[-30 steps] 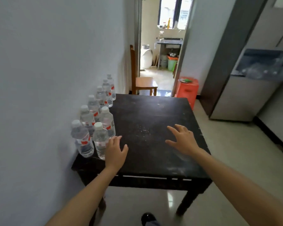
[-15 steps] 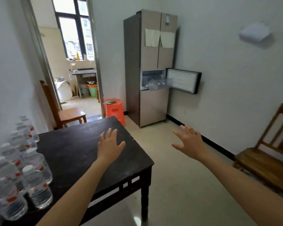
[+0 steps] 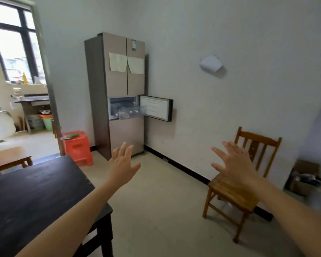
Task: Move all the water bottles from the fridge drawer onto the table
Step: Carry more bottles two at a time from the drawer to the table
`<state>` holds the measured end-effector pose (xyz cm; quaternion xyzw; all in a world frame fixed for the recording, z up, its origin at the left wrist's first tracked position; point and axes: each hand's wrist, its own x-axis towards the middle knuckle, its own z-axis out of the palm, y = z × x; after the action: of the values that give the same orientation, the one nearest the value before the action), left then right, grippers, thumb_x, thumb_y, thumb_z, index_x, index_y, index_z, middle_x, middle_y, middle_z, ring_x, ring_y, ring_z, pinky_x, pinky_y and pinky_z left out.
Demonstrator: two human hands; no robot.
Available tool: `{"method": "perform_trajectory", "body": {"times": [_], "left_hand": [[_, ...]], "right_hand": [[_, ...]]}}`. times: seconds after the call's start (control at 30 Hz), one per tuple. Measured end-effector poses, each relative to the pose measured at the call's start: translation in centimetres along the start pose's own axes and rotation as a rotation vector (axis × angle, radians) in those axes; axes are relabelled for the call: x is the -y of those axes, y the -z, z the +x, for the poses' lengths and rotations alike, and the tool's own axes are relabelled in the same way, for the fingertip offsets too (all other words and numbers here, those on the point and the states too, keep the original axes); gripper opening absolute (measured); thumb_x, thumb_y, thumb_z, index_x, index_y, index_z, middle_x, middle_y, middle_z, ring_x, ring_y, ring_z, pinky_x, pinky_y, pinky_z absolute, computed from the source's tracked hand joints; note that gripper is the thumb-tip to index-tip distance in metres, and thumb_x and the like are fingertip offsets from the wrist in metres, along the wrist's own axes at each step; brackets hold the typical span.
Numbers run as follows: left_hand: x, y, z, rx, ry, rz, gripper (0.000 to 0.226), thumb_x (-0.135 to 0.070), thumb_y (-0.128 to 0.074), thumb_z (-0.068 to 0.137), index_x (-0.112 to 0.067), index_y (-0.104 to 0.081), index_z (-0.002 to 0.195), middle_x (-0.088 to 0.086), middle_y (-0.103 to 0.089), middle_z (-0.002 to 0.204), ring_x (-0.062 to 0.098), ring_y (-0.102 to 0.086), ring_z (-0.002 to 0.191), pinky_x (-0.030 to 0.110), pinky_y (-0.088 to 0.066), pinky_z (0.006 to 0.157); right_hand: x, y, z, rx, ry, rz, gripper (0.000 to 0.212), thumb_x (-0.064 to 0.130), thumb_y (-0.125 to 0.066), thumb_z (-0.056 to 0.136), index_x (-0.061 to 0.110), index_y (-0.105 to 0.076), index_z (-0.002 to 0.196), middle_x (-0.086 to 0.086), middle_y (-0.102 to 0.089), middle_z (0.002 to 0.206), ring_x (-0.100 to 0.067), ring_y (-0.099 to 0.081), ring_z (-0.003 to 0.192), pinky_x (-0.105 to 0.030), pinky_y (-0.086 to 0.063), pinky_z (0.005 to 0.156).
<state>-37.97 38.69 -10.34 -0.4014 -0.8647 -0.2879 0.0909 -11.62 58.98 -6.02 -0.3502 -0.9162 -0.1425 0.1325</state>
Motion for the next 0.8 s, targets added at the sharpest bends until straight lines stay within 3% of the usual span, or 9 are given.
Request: {"method": "perform_trajectory", "body": {"times": [0.43,0.7,0.8], "left_hand": [[-6.7,-5.1,6.4,-0.013,-0.066,-0.036,0.064,-0.033,-0.055,0.088,-0.018,-0.027,0.143,0.006,-0.013,0.155,0.028,-0.010,0.141,0.044,-0.018,0.113],[-6.1,-10.1,17.7,-0.042,-0.083,-0.082,0.064,-0.033,-0.056,0.088,-0.016,-0.028,0.143,0.009,-0.013,0.155,0.030,-0.010,0.141,0.046,-0.018,0.112],[-5.6,-11.6,22.8,-0.056,-0.077,-0.092,0.065,-0.031,-0.057,0.088,-0.014,-0.027,0.143,0.010,-0.012,0.155,0.030,-0.010,0.141,0.046,-0.018,0.112]], "right_hand": [[-7.6,-5.0,2.2,0.037,-0.100,0.102,0.058,0.051,-0.035,0.094,0.031,-0.017,0.146,-0.005,-0.012,0.155,-0.024,-0.006,0.144,-0.046,-0.013,0.115],[-10.3,-8.9,13.9,-0.001,-0.035,-0.013,0.059,0.050,-0.032,0.094,0.030,-0.015,0.147,-0.006,-0.010,0.156,-0.024,-0.006,0.144,-0.044,-0.014,0.114],[-11.2,-9.8,19.5,-0.025,0.030,-0.094,0.059,0.044,-0.050,0.090,0.023,-0.033,0.142,-0.017,-0.028,0.150,-0.032,-0.023,0.140,-0.051,-0.026,0.109]]}}
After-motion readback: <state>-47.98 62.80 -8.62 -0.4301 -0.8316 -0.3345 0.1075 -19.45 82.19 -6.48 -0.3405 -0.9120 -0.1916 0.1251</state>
